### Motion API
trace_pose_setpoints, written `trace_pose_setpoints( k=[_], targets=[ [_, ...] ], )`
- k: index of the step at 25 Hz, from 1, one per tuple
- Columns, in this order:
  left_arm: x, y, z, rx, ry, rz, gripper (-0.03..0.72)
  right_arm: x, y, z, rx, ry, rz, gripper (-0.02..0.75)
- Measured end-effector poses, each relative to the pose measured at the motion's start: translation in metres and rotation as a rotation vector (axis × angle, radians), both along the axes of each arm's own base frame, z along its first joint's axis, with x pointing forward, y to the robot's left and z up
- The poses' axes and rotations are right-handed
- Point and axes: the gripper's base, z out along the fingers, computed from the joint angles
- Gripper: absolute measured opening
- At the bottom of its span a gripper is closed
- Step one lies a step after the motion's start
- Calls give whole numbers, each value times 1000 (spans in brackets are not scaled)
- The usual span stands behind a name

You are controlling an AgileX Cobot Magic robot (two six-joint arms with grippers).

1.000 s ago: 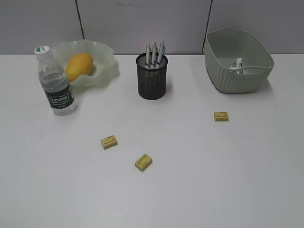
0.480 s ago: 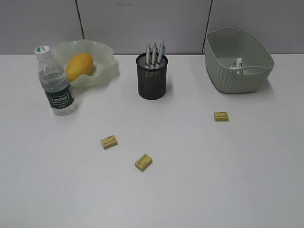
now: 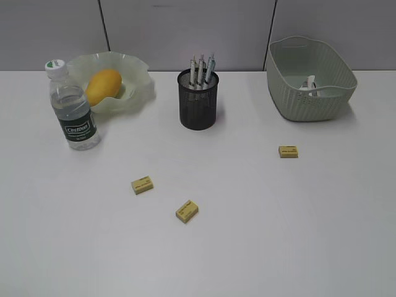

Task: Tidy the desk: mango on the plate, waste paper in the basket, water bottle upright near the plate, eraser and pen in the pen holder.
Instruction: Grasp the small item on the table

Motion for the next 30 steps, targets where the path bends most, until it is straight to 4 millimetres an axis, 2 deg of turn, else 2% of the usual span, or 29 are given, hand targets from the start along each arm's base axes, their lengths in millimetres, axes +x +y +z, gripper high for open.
trace_pose_setpoints(
  k=[30],
  targets=[
    [0, 0, 0, 0, 1, 0, 239, 0, 0, 0, 1, -3, 0, 470]
  ],
)
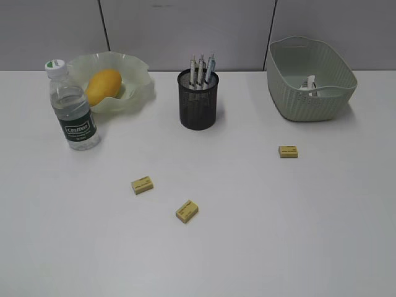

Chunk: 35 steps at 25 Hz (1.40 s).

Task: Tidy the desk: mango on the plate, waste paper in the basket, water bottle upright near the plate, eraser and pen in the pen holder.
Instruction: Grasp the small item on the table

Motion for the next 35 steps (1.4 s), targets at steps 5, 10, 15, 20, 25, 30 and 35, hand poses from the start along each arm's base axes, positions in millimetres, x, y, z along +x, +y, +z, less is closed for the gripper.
trace_pose_setpoints(
  k=[5, 10, 15, 20, 25, 30, 35],
  targets=[
    [0, 0, 0, 0, 0, 0, 239, 0, 0, 0, 0, 0, 0, 470],
    [0, 0, 0, 0, 0, 0, 239, 0, 0, 0, 0, 0, 0, 468],
    [0, 0, 0, 0, 0, 0, 239, 0, 0, 0, 0, 0, 0, 468],
    [0, 0, 0, -1, -1, 0, 239, 0, 0, 0, 1, -1, 0, 468],
    [0, -1, 4, -26, -21, -5, 276, 0, 0, 0, 1, -1, 0, 467],
    [14, -12, 16, -78, -54, -11, 470, 0, 0, 0, 1, -3, 0, 467],
    [47, -33, 20, -47, 3, -2, 537, 0, 0, 0, 1, -3, 0, 467]
  ],
)
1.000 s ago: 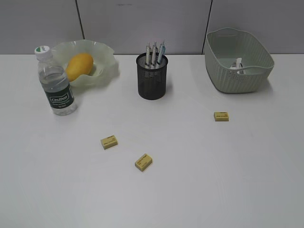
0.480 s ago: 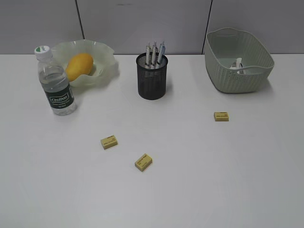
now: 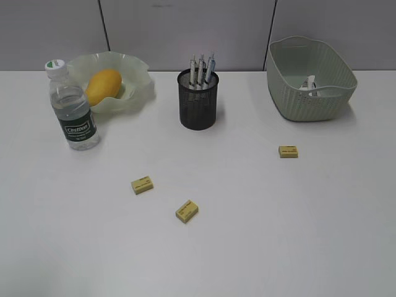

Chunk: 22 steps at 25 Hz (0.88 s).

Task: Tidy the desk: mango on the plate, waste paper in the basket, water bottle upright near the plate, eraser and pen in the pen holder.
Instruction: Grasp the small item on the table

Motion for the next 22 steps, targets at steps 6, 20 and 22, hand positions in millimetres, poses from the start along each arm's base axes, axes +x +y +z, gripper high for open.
trace_pose_setpoints(
  k=[6, 20, 22],
  targets=[
    [47, -30, 9, 52, 62, 1, 541, 0, 0, 0, 0, 0, 0, 467],
    [156, -106, -26, 394, 375, -168, 542, 0, 0, 0, -2, -3, -1, 467],
    [168, -114, -27, 412, 378, -184, 543, 0, 0, 0, -2, -3, -1, 467]
  ],
)
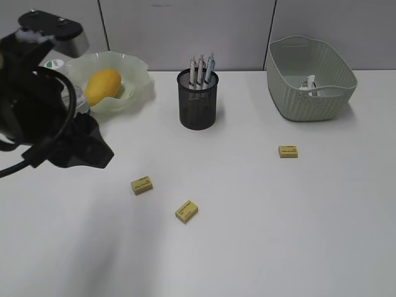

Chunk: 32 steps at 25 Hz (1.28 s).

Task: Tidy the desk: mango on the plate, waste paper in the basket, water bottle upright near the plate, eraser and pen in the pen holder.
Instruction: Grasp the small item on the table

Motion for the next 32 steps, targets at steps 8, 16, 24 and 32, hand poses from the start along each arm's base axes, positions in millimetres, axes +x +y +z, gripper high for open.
trace_pose_setpoints(
  k=[8, 16, 24, 32],
  targets=[
    [26, -19, -3, 56, 38, -93, 543, 0, 0, 0, 0, 0, 0, 467],
    [47, -30, -59, 189, 166, -152, 543, 0, 0, 0, 0, 0, 0, 467],
    [67, -40, -99, 259, 187, -213, 544, 0, 0, 0, 0, 0, 0, 467],
    [99, -60, -117, 282, 173, -263, 544, 0, 0, 0, 0, 0, 0, 467]
  ],
)
